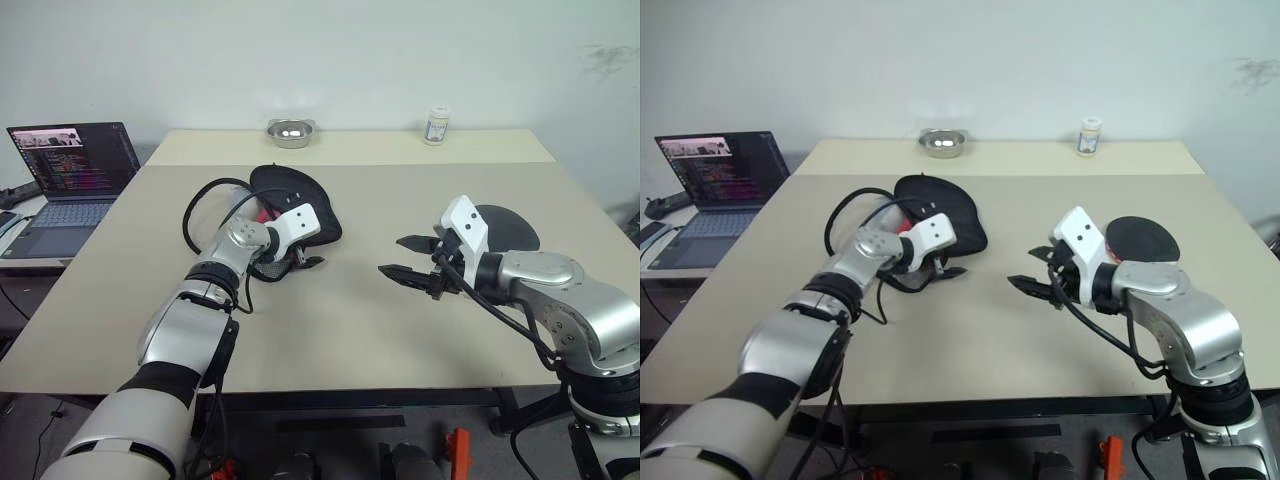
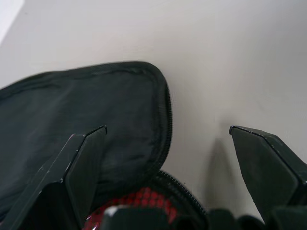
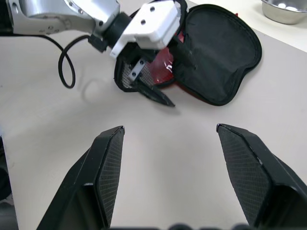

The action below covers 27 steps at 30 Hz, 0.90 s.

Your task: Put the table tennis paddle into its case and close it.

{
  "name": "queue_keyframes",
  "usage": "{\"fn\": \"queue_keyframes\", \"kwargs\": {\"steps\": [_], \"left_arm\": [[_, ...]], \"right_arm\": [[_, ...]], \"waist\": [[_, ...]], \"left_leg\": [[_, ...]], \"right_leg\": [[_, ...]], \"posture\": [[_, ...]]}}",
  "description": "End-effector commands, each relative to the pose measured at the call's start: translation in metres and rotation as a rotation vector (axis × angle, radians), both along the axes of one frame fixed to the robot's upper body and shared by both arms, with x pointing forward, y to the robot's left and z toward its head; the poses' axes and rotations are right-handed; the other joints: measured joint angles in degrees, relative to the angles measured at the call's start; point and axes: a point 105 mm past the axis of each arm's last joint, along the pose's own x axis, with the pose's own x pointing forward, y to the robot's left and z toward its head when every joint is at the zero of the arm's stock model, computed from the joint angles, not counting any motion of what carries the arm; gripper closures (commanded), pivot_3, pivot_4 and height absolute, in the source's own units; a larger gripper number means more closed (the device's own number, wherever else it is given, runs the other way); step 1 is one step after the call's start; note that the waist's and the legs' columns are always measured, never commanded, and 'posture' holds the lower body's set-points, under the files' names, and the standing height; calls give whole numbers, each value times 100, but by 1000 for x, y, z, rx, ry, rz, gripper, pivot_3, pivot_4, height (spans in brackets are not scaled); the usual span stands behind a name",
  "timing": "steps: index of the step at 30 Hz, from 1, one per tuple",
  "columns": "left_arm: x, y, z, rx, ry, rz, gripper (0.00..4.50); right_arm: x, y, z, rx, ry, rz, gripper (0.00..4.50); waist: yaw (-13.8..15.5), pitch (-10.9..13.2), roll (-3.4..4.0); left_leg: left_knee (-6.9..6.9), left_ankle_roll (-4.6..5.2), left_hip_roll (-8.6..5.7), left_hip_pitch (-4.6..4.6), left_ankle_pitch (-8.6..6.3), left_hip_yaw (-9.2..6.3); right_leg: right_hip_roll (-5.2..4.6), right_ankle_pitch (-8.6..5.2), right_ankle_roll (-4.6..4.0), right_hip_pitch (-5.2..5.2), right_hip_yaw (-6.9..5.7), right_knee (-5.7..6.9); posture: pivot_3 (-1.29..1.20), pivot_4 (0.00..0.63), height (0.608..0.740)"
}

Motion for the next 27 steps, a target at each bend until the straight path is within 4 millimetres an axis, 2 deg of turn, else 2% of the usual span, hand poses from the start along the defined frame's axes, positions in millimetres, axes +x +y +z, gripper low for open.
{"fn": "queue_keyframes", "kwargs": {"steps": [1, 3, 6, 16, 17, 23, 27], "left_arm": [[9, -3, 18, -14, -63, 39, 0], [11, 0, 19, -37, -63, 82, 0], [13, 3, 18, -58, -60, 119, 590], [12, 2, 14, -102, -38, 137, 4327], [12, 3, 13, -104, -36, 138, 4439], [8, -3, 12, -131, -12, 93, 4439], [-4, -29, 10, -161, 38, -63, 4439]], "right_arm": [[0, 0, 12, 10, -55, 4, 1181], [2, -3, 11, 9, -58, -11, 1181], [3, -7, 11, 10, -62, -30, 1140], [7, -14, 10, 8, -68, -71, 1140], [7, -15, 10, 8, -69, -73, 1140], [8, -19, 9, 5, -68, -88, 1140], [8, -22, 9, 0, -69, -101, 1140]], "waist": [[0, 1, -2], [1, 3, -4], [1, 3, -5], [6, 4, -7], [7, 4, -7], [14, 4, -7], [63, 4, -7]], "left_leg": [[0, 0, 0, 0, 0, 0], [0, 0, 0, 0, 0, 0], [0, 0, 0, 1, 0, 1], [1, -1, 0, 0, 0, 1], [1, -1, 0, 0, 0, 1], [1, -1, 0, 0, 1, 1], [1, -1, -1, 0, 1, 2]], "right_leg": [[0, 0, 0, 0, 0, 0], [0, 0, 0, 0, 0, 1], [0, 0, 0, 0, 1, 1], [-1, 0, 0, 0, 0, 1], [-1, 0, 0, 0, 0, 1], [-1, 0, 0, 0, 1, 2], [-1, 0, 0, 0, 0, 1]], "posture": [[0, 150, 740], [0, 150, 740], [0, 150, 740], [0, 150, 740], [0, 150, 740], [0, 150, 740], [0, 150, 740]]}}
